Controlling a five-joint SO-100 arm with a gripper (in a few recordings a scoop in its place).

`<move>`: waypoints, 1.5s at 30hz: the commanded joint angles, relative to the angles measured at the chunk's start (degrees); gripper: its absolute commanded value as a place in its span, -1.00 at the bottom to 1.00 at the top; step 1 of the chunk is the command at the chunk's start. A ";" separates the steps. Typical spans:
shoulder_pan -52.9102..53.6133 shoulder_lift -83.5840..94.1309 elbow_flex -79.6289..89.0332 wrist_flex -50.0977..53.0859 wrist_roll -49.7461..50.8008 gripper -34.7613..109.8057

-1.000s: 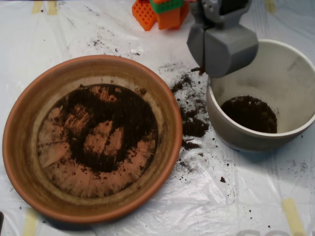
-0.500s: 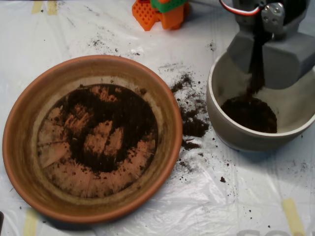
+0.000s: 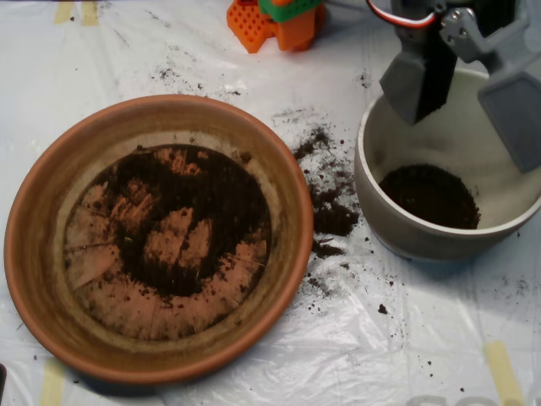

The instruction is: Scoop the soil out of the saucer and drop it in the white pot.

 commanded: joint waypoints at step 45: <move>42.10 12.83 55.02 -25.58 -22.94 0.02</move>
